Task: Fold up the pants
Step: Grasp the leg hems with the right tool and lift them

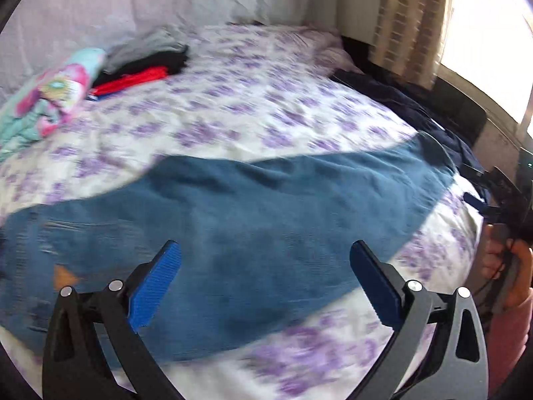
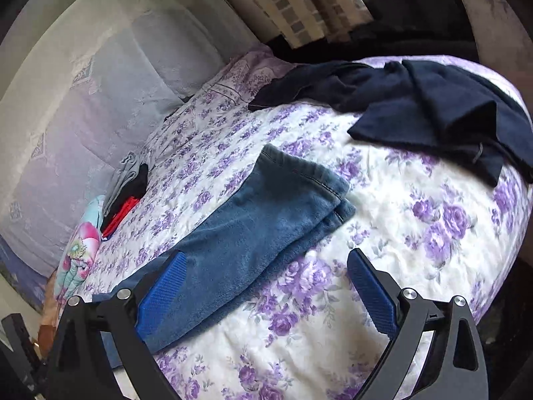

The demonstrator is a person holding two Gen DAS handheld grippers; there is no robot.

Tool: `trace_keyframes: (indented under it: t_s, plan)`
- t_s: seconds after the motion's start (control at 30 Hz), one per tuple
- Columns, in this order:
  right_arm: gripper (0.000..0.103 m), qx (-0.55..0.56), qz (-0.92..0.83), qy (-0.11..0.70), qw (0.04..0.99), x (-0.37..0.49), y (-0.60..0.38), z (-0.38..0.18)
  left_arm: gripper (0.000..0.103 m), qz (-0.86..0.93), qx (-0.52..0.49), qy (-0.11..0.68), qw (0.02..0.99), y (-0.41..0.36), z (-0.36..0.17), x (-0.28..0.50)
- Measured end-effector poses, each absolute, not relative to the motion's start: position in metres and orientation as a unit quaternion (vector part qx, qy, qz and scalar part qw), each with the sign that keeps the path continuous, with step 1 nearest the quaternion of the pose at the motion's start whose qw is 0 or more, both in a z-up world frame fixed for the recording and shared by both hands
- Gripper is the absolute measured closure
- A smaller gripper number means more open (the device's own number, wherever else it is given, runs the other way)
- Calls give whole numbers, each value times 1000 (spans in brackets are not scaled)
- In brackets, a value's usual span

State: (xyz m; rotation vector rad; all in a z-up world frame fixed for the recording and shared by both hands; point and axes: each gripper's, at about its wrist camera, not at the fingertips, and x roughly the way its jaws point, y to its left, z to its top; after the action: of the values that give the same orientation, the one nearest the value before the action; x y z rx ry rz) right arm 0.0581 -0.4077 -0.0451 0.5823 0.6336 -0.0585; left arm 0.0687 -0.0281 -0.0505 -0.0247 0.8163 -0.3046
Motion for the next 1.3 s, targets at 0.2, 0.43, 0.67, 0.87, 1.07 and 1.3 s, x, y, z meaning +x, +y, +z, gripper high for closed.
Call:
trace_keyframes:
  t_s: [0.2,0.43,0.67,0.87,1.07,1.3]
  plan:
    - [13,319,-23,318,892,73,-419,-62,4,-145,12,418,897,-66,-87,75]
    - [42,324,-23,308,894,106,-426,-71,4,-144,13,404,903,-66,-90,73]
    - [77,317,-34,293,901,96,-432,-76,4,-151,-2,399,905,-60,-88,74]
    - [87,204,-58,261,942,89,-388,-31,4,-180,-52,403,896,-31,-70,73]
    - [87,-46,-19,183,982,73,-267,23,4,-85,-90,322,938,59,-29,56]
    - [88,-253,107,180,944,53,-135,-5,4,-20,-152,326,933,129,-45,40]
